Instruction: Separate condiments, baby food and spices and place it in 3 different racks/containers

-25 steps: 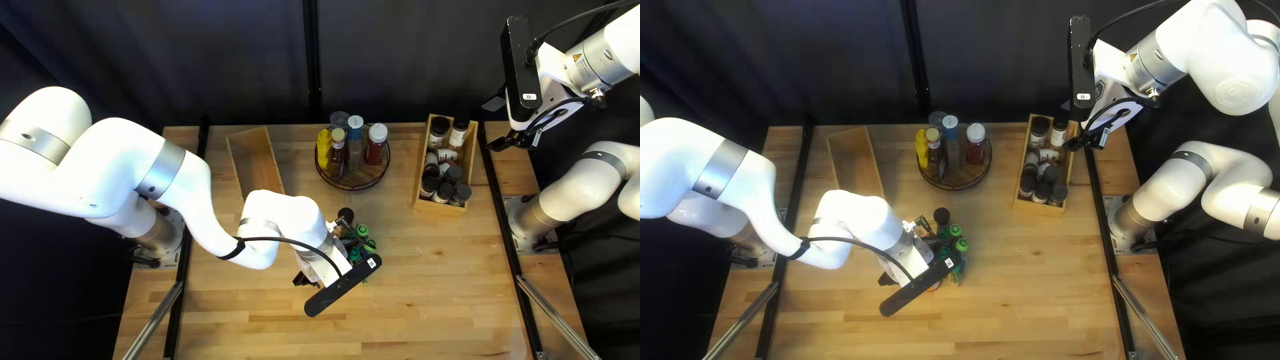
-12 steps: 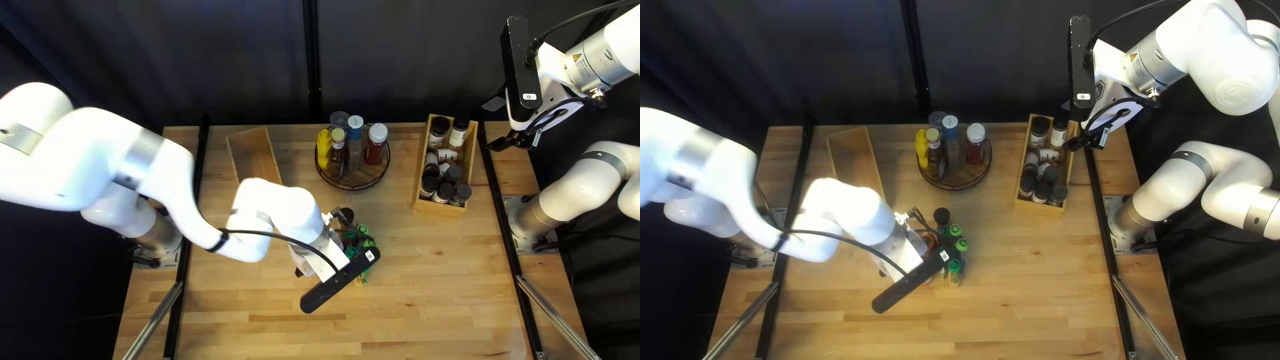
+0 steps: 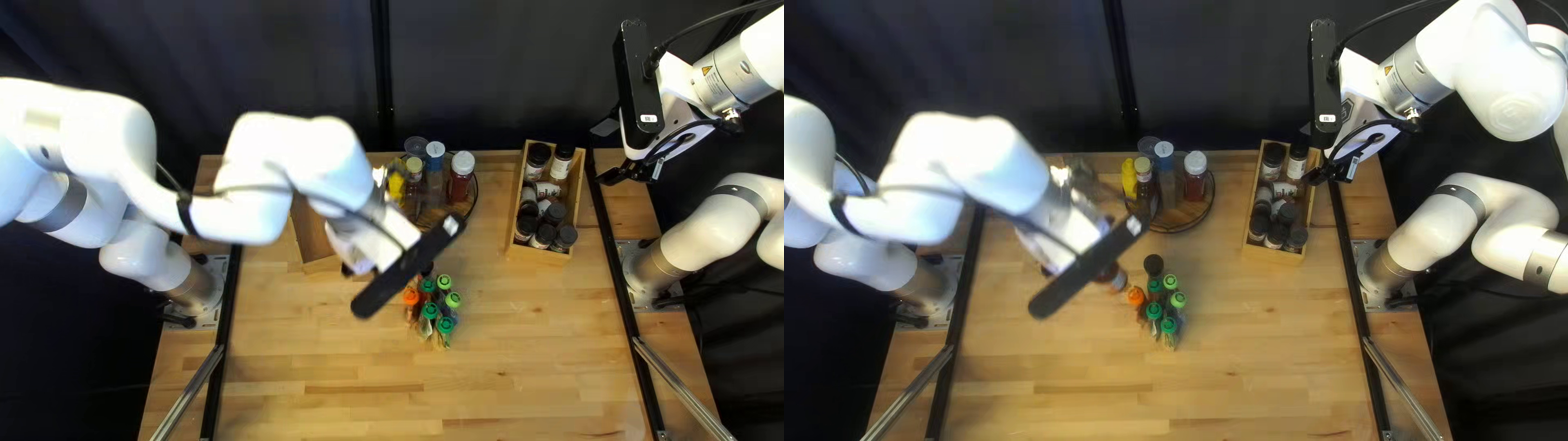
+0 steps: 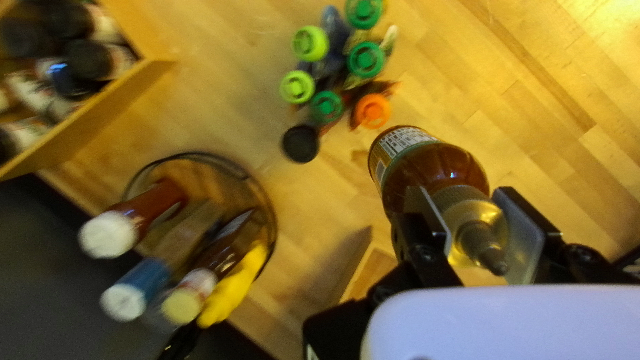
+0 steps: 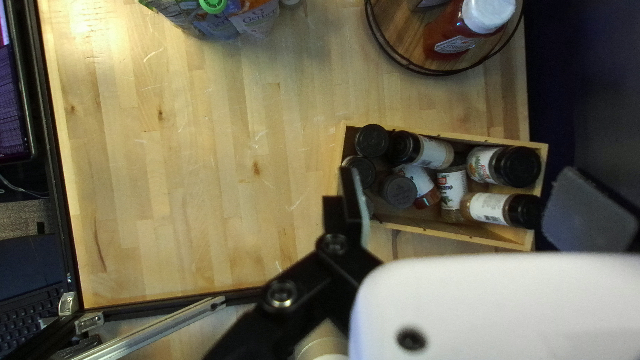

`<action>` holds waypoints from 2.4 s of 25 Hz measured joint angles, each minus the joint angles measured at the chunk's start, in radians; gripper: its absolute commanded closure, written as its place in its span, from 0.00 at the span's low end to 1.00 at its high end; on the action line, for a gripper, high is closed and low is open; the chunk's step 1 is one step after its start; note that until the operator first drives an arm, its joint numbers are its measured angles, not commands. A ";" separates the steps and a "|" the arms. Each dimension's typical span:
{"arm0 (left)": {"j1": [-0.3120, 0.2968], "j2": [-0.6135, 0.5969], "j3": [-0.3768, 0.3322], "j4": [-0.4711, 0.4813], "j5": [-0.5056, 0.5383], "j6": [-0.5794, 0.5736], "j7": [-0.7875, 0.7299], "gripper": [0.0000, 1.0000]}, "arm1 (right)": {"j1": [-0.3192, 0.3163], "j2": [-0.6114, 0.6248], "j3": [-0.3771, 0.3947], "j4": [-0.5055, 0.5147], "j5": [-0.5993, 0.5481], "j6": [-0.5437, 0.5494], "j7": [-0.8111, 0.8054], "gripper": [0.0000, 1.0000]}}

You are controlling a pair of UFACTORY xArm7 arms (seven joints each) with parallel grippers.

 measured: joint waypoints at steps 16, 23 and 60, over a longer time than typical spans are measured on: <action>0.073 0.303 0.090 0.099 0.097 -0.211 0.080 1.00 | 0.000 0.000 0.000 0.000 0.000 0.000 0.000 0.00; 0.037 0.355 0.098 0.101 0.217 -0.239 -0.008 1.00 | 0.000 0.000 0.000 0.000 0.000 0.000 0.000 0.00; 0.056 0.528 0.135 0.104 0.306 -0.329 -0.074 0.86 | 0.000 0.000 0.000 0.000 0.000 0.000 0.000 0.00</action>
